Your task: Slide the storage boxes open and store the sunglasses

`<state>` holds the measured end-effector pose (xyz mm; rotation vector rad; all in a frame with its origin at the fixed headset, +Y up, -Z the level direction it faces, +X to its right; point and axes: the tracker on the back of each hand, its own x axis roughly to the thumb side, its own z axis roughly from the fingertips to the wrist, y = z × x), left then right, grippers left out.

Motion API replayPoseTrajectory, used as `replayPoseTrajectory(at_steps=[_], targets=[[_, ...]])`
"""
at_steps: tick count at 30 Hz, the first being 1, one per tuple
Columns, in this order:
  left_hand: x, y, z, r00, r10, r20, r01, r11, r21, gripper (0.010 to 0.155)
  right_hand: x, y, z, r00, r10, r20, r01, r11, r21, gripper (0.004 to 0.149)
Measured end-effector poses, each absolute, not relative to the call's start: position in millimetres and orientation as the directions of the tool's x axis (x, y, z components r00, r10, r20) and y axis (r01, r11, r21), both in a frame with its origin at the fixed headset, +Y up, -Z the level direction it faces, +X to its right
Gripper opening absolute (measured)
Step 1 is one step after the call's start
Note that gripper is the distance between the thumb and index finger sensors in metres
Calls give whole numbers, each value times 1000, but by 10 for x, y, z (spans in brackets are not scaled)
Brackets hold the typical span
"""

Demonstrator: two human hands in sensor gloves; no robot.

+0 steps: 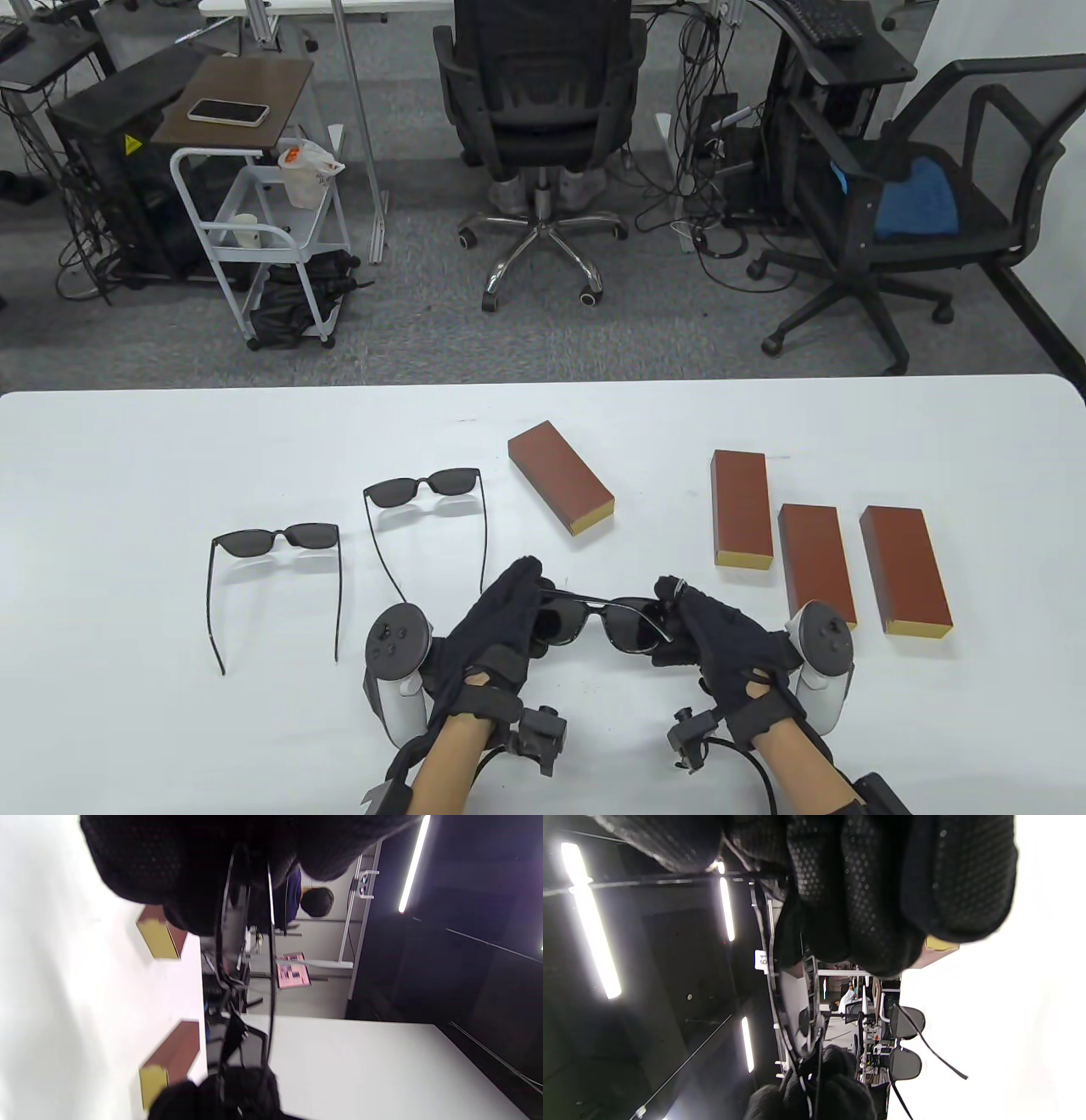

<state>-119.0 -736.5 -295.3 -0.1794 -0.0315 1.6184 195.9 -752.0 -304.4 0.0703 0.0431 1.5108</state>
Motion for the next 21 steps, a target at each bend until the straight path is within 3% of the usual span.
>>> replayPoseTrajectory(at_steps=[9,21], targets=[[-1073,-7389,-2947,-116,989,-95,-957,-137,-256,66,2075,-7492,-3056,23,1000,-10,-1000,23,-16,46],[-1051,-7378,-2958,-175,978,-116,-918,-205,-338,66,2145,-7436,-3057,-114,993,-9,-990,-114,-79,44]])
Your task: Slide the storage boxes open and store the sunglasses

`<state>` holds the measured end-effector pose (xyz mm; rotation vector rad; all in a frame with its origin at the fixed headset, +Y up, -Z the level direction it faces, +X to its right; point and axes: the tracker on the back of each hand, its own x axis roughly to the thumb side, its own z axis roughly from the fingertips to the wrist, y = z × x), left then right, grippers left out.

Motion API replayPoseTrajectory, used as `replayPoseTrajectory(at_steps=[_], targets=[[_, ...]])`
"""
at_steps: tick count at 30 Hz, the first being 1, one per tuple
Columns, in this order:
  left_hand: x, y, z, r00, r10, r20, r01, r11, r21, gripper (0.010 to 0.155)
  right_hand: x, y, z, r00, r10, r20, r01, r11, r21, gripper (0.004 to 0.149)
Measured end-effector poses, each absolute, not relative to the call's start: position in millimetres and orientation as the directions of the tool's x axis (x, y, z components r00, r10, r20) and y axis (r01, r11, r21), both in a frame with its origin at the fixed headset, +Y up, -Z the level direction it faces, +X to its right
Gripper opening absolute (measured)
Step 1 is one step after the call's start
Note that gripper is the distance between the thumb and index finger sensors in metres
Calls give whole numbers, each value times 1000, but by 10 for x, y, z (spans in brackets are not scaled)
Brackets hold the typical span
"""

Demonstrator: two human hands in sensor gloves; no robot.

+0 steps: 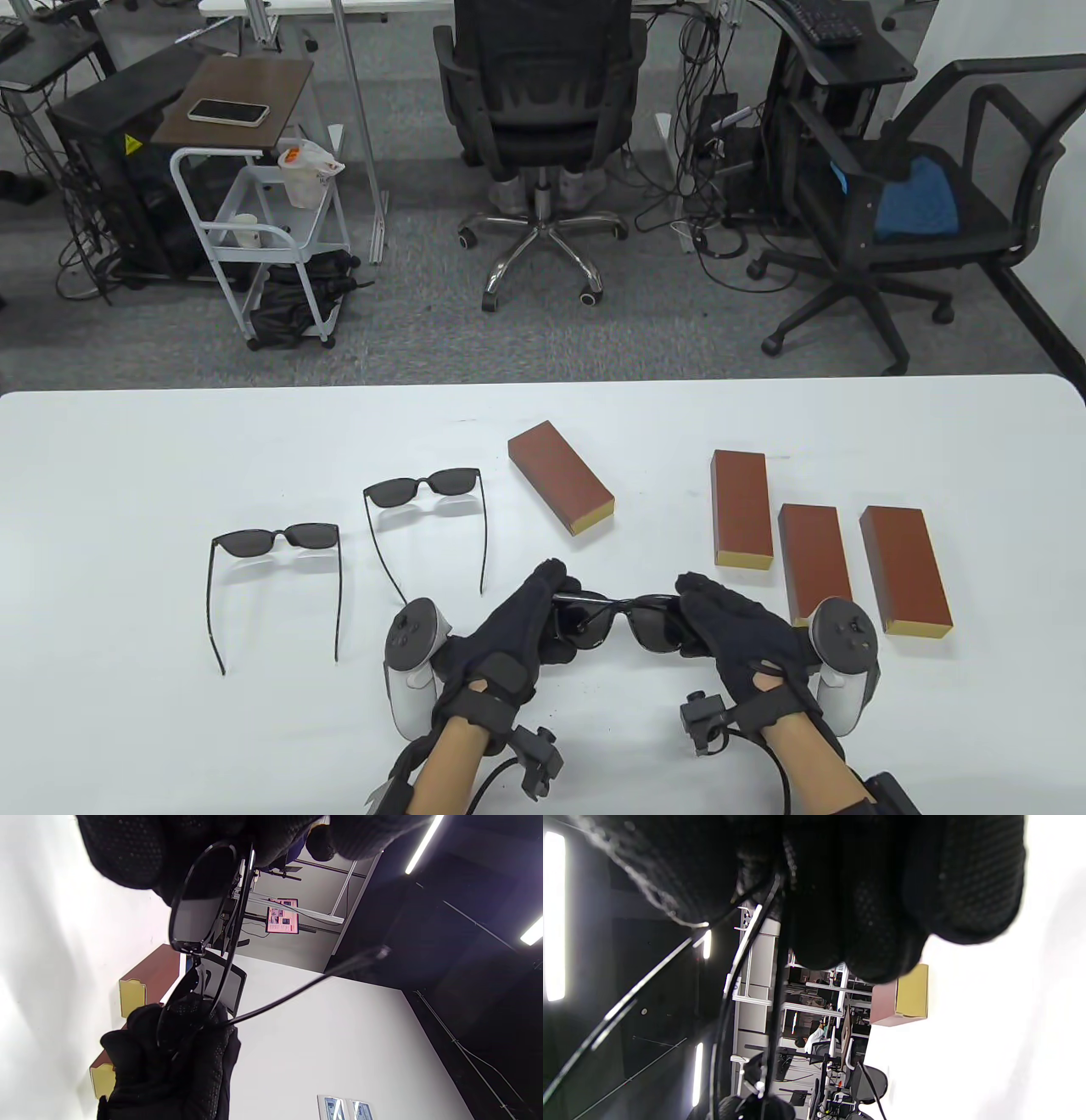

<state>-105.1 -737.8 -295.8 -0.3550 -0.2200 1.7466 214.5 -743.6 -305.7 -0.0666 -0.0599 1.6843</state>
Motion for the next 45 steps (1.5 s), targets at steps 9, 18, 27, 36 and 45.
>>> replayPoseTrajectory(at_steps=[9,18,27,36,45], targets=[[-1031,-7348,-2964,-127,986,-104,-925,-156,-347,60,2205,-7411,-3058,-168,986,6,-979,-167,-119,43],[-1093,-7364,-3012,3,990,-140,-939,-45,-341,45,2183,-7274,-3027,-319,940,118,-941,-300,-159,42],[-1168,-7429,-3062,118,984,-136,-933,63,-354,41,1887,-7061,-2897,-664,642,382,-743,-624,-243,47],[-1138,-7450,-3078,166,980,-113,-906,106,-409,41,1341,-6963,-2653,-800,141,583,-417,-829,-372,41],[-1156,-7476,-3105,256,962,-92,-877,191,-441,41,1217,-7009,-2629,-832,19,555,-276,-881,-384,38]])
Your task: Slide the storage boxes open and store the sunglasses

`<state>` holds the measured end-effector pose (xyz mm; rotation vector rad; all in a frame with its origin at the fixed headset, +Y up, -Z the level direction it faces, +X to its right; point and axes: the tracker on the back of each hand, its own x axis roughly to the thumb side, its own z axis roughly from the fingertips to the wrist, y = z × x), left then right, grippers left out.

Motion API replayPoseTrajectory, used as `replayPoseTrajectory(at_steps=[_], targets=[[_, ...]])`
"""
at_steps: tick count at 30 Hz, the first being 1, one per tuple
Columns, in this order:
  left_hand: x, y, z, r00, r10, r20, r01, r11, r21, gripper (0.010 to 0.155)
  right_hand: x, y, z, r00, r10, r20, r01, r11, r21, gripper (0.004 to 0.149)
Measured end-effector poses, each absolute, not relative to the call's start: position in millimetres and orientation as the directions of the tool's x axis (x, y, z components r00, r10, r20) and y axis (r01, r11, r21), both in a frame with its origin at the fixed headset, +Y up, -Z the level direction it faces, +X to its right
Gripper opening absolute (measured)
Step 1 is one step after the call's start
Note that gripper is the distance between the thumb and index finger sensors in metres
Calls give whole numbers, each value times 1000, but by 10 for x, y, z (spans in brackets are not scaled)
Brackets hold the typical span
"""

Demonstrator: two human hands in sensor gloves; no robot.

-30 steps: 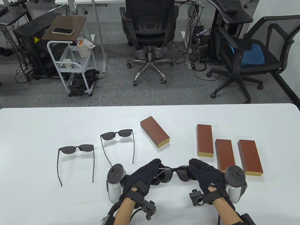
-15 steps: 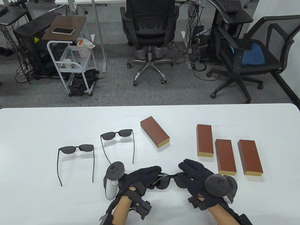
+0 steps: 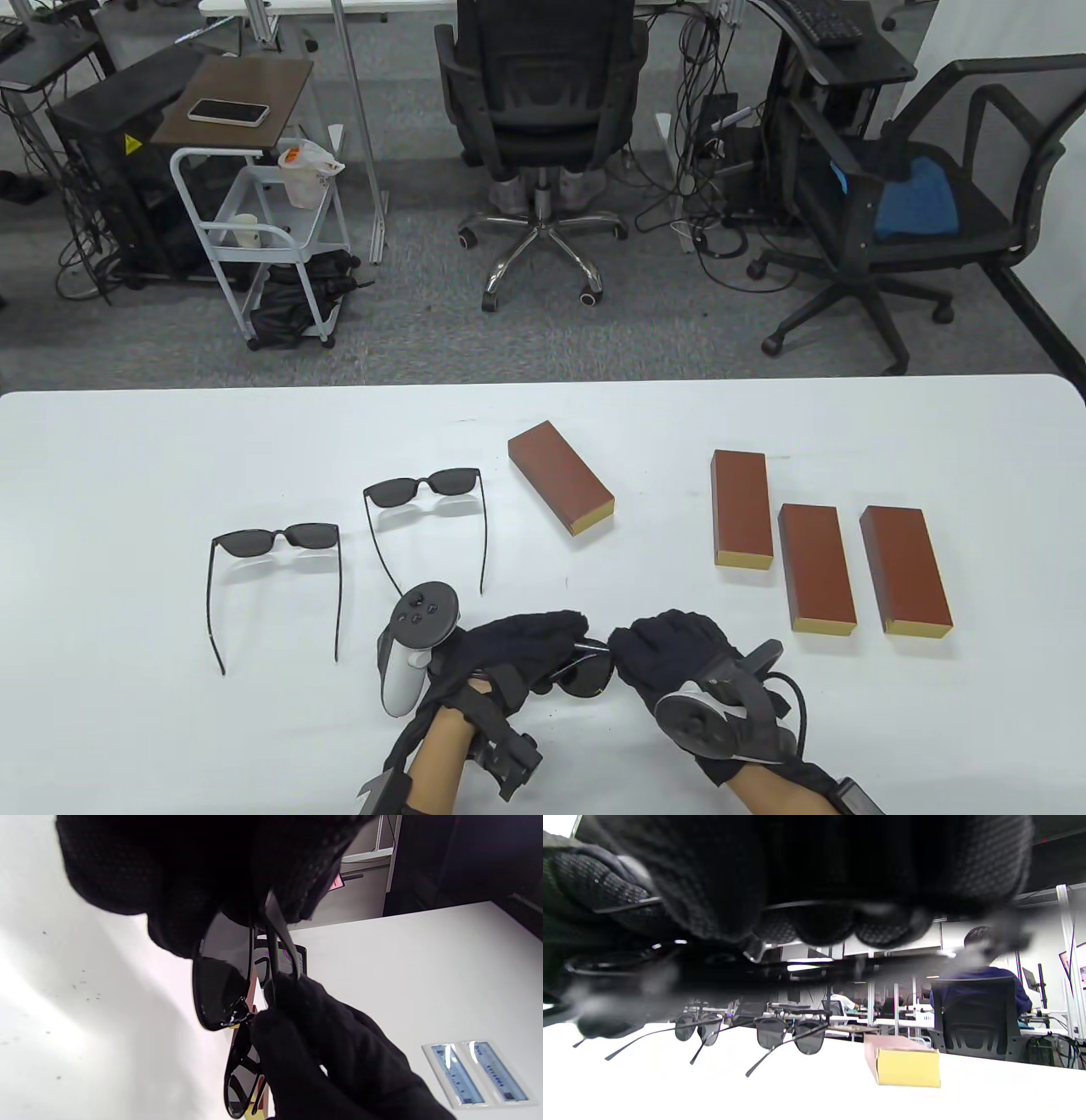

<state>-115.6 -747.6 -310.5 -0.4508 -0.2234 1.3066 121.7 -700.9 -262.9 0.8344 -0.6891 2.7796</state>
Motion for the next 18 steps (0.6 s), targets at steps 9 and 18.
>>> replayPoseTrajectory(at_steps=[9,18], targets=[[-1294,-7333,-3056,613,790,20,-775,606,-181,45,1102,-7140,-2649,-827,26,562,-196,-950,-245,39],[-1376,-7186,-3021,831,547,97,-554,830,61,50,898,-7351,-2634,-773,13,635,-90,-992,-89,39]])
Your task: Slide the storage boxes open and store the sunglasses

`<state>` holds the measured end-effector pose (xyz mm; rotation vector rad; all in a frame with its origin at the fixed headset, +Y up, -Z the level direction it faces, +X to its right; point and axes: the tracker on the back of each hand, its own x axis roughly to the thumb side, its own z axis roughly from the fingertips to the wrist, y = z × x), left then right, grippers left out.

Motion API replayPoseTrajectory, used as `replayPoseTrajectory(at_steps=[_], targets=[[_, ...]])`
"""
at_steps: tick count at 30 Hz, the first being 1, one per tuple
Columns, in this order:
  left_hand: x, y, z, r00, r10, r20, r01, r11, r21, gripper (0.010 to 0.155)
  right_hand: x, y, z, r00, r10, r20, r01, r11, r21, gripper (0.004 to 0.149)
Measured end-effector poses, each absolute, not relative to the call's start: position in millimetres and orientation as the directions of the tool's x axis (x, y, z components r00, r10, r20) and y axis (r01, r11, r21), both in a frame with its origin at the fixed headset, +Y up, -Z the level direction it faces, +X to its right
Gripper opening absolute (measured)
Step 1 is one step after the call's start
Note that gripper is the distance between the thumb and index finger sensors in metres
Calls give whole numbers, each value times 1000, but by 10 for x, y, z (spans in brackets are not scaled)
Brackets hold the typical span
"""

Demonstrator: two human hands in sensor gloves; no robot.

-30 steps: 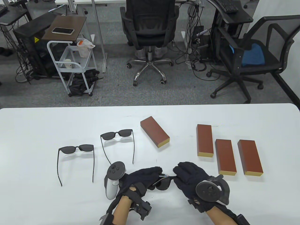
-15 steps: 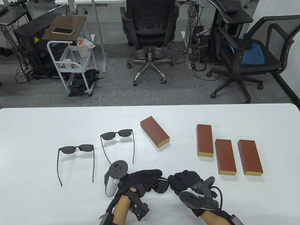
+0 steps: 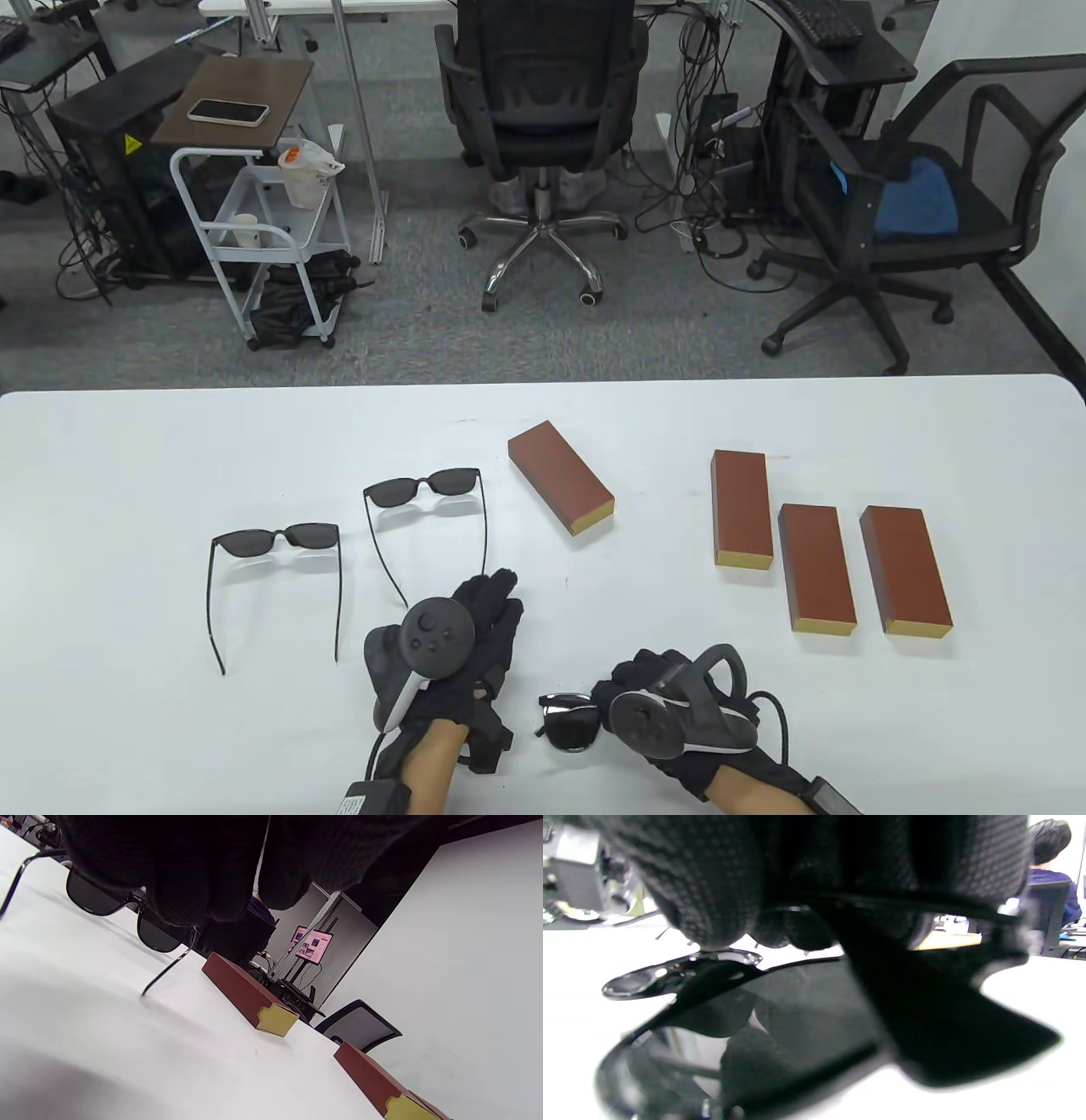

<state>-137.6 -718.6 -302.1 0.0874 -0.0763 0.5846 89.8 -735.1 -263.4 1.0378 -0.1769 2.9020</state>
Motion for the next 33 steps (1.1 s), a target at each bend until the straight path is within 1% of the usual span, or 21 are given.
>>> replayPoseTrajectory(at_steps=[5,10,18,23,24,27,29,30,31,33], targets=[[-1348,-7174,-3021,840,534,95,-541,839,65,53,854,-7428,-2630,-768,37,640,-75,-997,-32,39],[-1355,-7175,-3026,834,545,90,-551,832,68,55,823,-7444,-2636,-771,36,636,-84,-995,-46,39],[-1365,-7178,-3030,832,548,88,-553,830,65,54,830,-7508,-2646,-777,41,628,-74,-997,-27,39],[-1376,-7176,-3033,832,549,83,-554,829,68,55,861,-7505,-2666,-777,73,625,-84,-996,12,43],[-1377,-7175,-3034,831,550,81,-556,829,67,54,872,-7485,-2671,-777,81,624,-84,-996,24,46],[-1371,-7159,-3029,828,554,85,-559,827,55,54,943,-7383,-2690,-789,117,603,-123,-992,32,52],[-1348,-7130,-3016,827,555,91,-561,826,60,54,1057,-7293,-2733,-802,174,571,-201,-979,17,56],[-1340,-7120,-3012,828,553,92,-559,827,63,55,1086,-7280,-2745,-807,186,560,-218,-976,9,57],[-1328,-7108,-3006,831,549,90,-555,829,69,55,1152,-7256,-2781,-819,211,533,-257,-966,-13,58],[-1310,-7090,-2991,849,524,64,-528,842,110,55,1267,-7229,-2855,-853,212,477,-278,-958,-70,59]])
